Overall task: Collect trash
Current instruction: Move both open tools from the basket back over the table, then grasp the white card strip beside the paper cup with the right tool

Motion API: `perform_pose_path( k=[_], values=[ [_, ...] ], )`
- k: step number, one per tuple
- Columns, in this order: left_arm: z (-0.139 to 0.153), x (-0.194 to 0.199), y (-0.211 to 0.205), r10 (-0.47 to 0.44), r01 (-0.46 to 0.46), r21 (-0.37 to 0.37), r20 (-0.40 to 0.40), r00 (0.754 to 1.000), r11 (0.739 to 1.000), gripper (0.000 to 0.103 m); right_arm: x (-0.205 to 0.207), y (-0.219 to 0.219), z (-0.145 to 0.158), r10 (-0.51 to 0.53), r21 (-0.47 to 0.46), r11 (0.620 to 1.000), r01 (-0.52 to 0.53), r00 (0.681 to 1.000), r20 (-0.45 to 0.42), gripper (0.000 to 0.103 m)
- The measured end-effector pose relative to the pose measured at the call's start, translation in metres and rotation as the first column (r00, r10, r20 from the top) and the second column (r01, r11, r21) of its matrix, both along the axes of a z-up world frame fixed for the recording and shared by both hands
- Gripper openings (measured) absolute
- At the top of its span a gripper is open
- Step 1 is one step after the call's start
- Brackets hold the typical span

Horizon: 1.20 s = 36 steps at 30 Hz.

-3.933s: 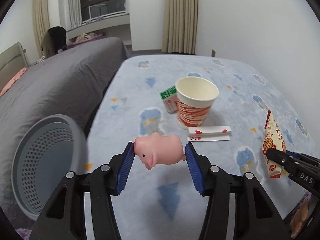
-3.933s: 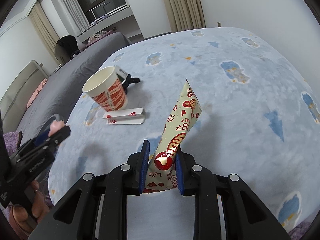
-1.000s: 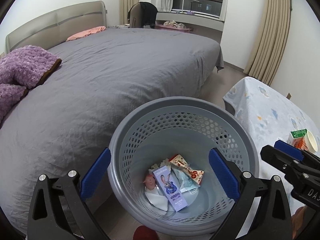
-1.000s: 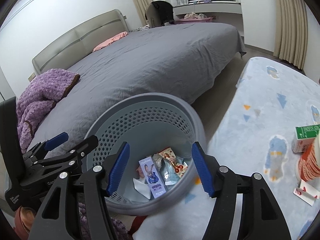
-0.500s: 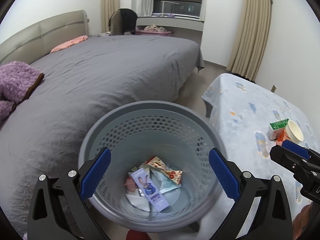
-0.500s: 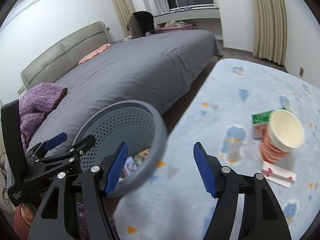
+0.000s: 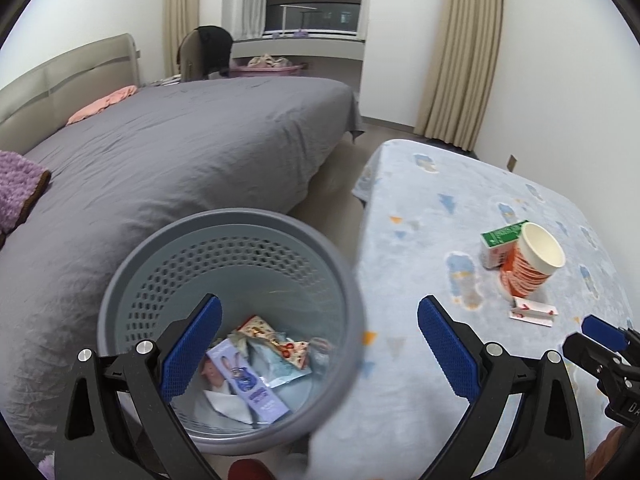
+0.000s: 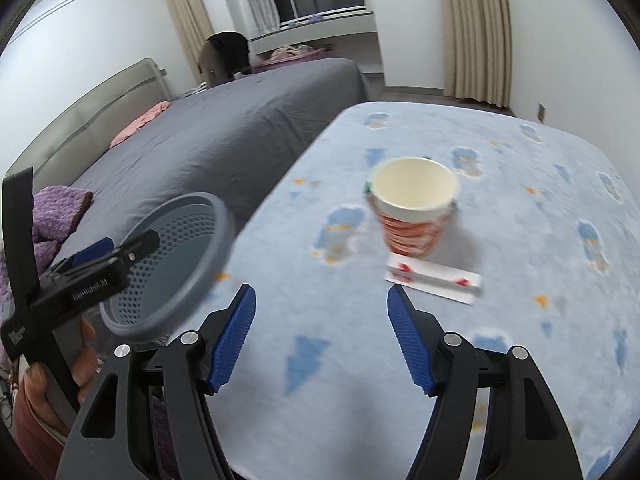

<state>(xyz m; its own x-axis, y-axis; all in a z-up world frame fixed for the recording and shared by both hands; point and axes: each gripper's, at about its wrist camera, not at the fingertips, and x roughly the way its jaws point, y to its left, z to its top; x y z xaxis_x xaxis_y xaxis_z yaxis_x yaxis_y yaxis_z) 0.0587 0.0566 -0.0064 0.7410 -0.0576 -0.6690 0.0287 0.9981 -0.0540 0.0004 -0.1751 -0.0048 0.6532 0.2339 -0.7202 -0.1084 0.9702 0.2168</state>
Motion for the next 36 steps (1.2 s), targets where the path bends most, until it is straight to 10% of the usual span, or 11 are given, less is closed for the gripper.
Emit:
perform_pose_path(
  k=[36],
  values=[
    [-0.031,0.029,-0.096,-0.11,0.115,0.063,-0.074,0.991,0.991,0.096,0.079,-0.074,-0.06,0.185,-0.082,0.977,-0.198,0.972,-0.142,0.069]
  ],
)
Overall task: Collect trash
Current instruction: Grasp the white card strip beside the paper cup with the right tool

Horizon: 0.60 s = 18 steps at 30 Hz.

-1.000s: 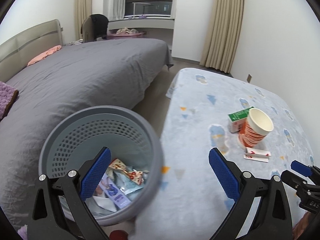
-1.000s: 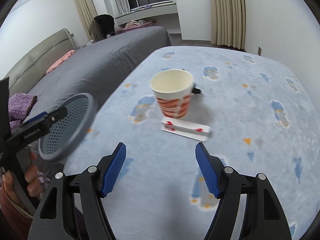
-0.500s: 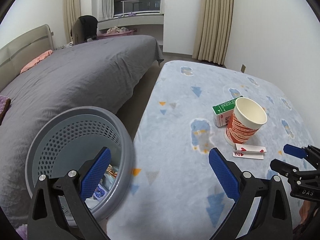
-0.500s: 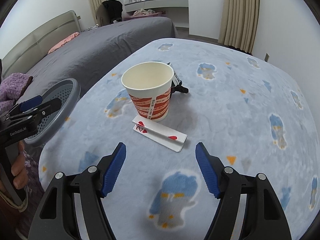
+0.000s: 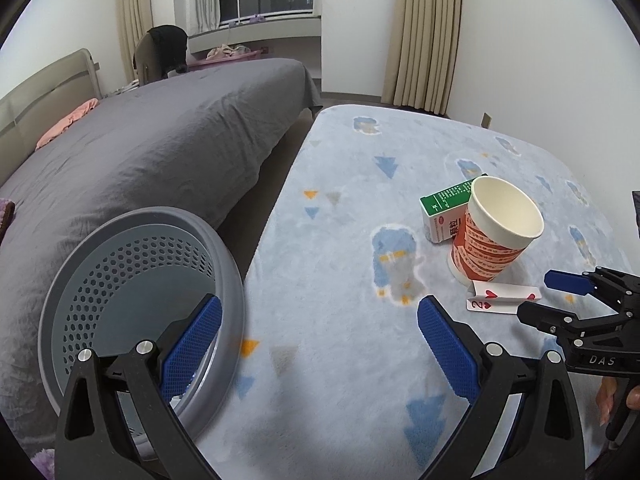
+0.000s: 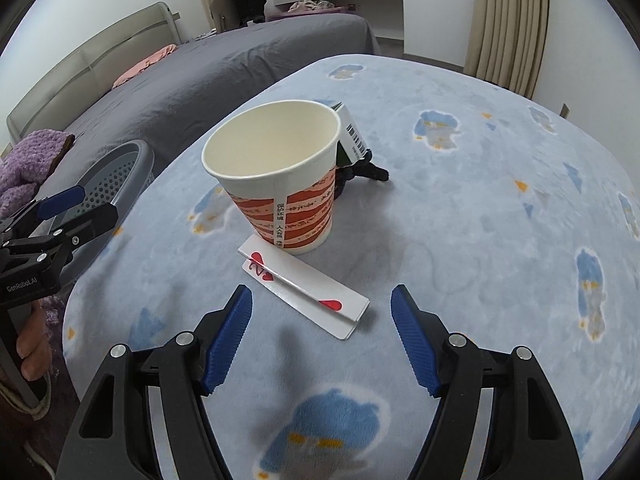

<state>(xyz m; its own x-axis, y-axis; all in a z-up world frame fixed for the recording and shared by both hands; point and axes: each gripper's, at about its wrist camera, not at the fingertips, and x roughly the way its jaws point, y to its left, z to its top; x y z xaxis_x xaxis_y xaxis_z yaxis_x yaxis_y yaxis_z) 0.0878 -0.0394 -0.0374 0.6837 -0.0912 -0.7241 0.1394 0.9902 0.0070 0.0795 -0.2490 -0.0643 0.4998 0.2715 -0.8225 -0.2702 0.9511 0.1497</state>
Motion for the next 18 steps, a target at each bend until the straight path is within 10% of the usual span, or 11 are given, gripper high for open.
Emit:
perform_pose_path(
  k=[18],
  values=[
    [-0.005,0.004,-0.004,-0.004,0.004,0.007,-0.015,1.0,1.0,0.096,0.019,0.019,-0.014,0.104,-0.1,0.99,-0.103,0.995,0.0,0.069]
  ],
)
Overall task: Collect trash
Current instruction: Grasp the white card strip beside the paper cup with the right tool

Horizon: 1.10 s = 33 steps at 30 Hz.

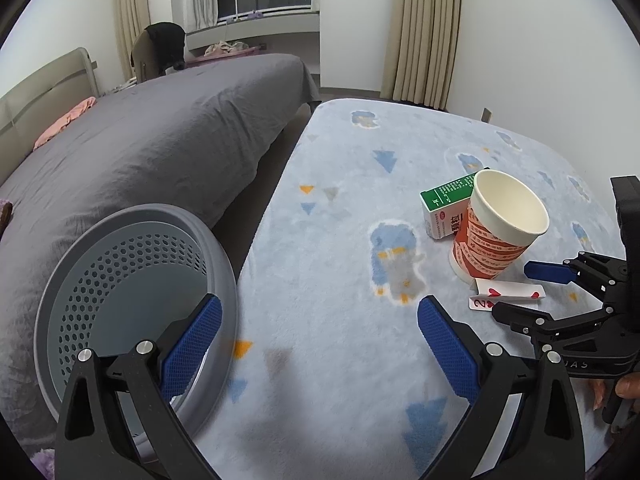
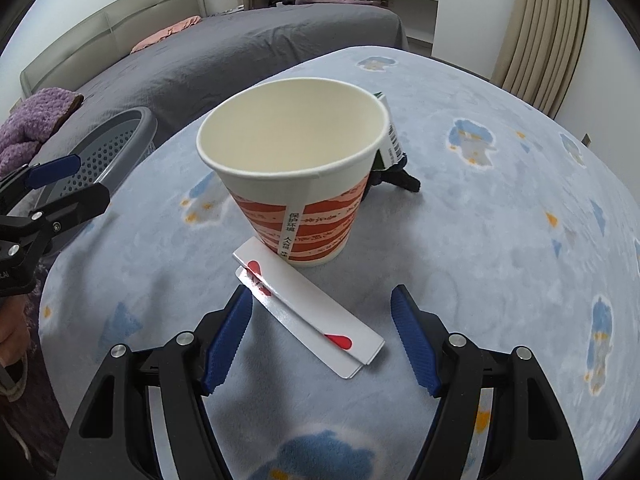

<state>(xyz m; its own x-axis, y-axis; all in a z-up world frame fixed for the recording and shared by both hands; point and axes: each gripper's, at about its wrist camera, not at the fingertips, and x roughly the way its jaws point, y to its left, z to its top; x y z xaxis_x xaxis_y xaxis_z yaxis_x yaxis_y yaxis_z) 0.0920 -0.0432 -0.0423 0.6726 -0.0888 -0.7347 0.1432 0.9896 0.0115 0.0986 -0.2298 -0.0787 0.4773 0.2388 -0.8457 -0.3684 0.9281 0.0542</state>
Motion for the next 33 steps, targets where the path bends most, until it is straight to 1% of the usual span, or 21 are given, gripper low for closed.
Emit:
perform_pose_path(
  k=[6,11,12,14,19,21,25,26,30,31,33],
  values=[
    [0.0,0.0,0.0,-0.002,0.002,0.003,0.001,1.0,1.0,0.096,-0.002,0.008,-0.002,0.018,-0.032,0.999,-0.017,1.0,0.008,0.068],
    [0.0,-0.001,0.002,0.0,0.0,0.005,0.005,1.0,1.0,0.096,-0.008,0.016,0.0,0.03,-0.056,0.998,-0.028,0.999,0.019,0.055],
    [0.0,-0.002,0.002,0.0,0.0,0.005,0.005,1.0,1.0,0.096,-0.01,0.018,0.001,0.03,-0.061,0.998,-0.028,0.999,0.022,0.054],
    [0.0,-0.002,0.002,0.0,0.0,0.005,0.007,1.0,1.0,0.096,-0.012,0.021,0.002,0.029,-0.071,0.997,-0.027,0.999,0.023,0.047],
    [0.003,-0.005,0.005,0.001,-0.001,0.001,0.014,1.0,1.0,0.096,-0.021,0.026,0.005,0.0,-0.087,0.996,0.003,1.0,0.031,0.039],
    [0.005,-0.005,0.006,0.001,-0.001,-0.001,0.016,1.0,1.0,0.096,-0.025,0.027,0.006,-0.015,-0.084,0.996,0.018,0.999,0.03,0.038],
    [0.007,-0.008,0.008,0.0,0.0,0.0,0.024,1.0,1.0,0.096,-0.029,0.029,0.007,-0.04,-0.083,0.996,0.043,0.999,0.035,0.032],
    [0.008,-0.008,0.008,-0.001,0.001,0.0,0.025,1.0,1.0,0.096,-0.029,0.028,0.007,-0.05,-0.074,0.996,0.052,0.998,0.034,0.029],
    [0.01,-0.012,0.01,-0.001,0.001,0.0,0.036,0.999,1.0,0.096,-0.036,0.022,0.013,-0.08,-0.026,0.996,0.081,0.996,0.029,0.025],
    [0.011,-0.013,0.01,-0.001,0.001,0.001,0.038,0.999,1.0,0.096,-0.038,0.022,0.014,-0.087,-0.018,0.996,0.087,0.996,0.03,0.022],
    [0.011,-0.016,0.01,-0.002,0.002,0.001,0.042,0.999,1.0,0.096,-0.044,0.022,0.016,-0.105,0.003,0.994,0.105,0.994,0.032,0.021]
  ],
)
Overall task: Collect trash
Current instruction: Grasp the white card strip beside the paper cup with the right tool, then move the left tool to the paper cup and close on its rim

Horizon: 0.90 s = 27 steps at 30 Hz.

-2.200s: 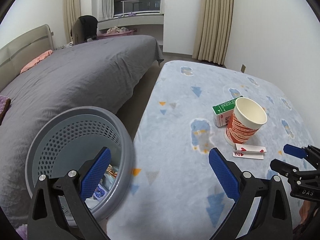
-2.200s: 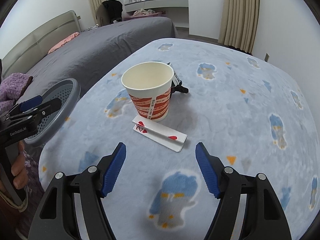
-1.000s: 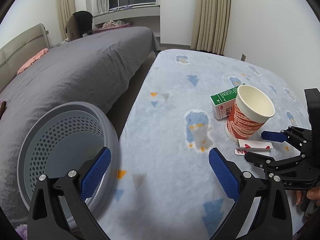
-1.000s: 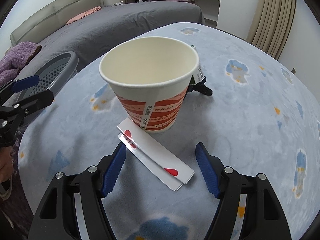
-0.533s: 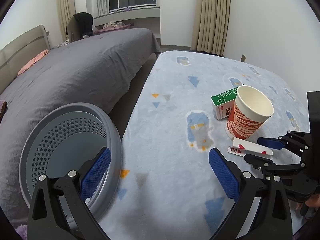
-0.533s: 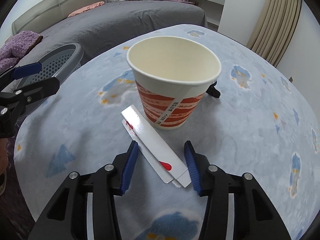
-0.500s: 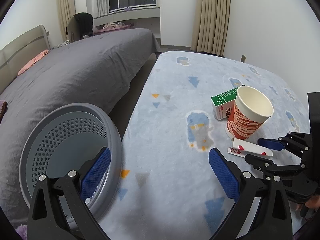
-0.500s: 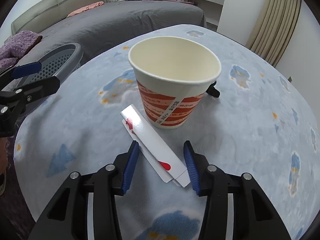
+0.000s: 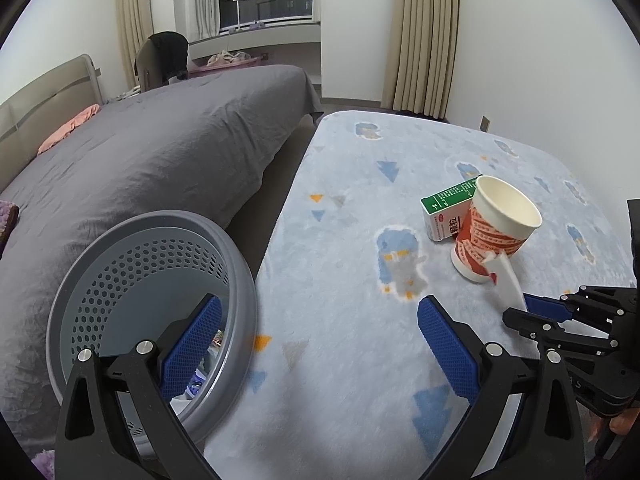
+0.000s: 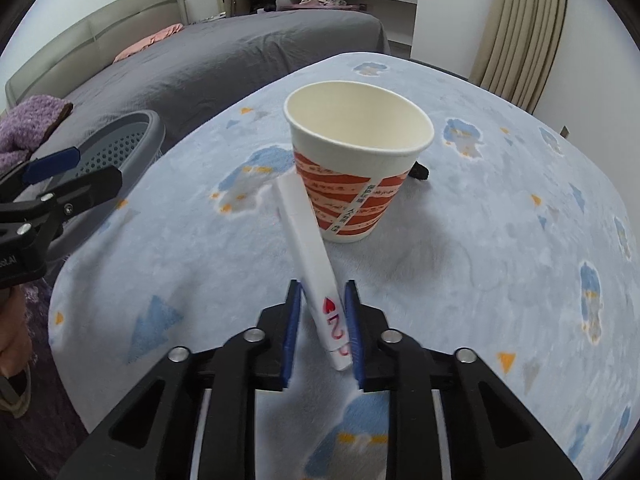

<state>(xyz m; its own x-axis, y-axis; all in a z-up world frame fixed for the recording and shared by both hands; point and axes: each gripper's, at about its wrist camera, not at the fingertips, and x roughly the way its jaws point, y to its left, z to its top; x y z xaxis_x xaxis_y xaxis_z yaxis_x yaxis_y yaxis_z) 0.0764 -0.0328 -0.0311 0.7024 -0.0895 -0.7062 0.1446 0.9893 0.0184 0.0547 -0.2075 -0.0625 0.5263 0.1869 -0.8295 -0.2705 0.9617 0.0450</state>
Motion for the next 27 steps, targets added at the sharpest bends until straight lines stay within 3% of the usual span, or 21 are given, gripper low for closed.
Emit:
perform_pose_path(
  k=[15,27],
  values=[
    [0.007,-0.018,-0.015,-0.051,0.051,-0.003,0.033,0.998,0.999,0.096,-0.045,-0.018,0.011,-0.105,0.129,0.986,0.102,0.994,0.014,0.015],
    [0.008,-0.025,-0.056,-0.133,0.134,-0.023,0.04,0.99,0.991,0.096,-0.065,-0.072,0.019,-0.254,0.219,0.945,0.242,0.967,0.028,0.015]
  ],
)
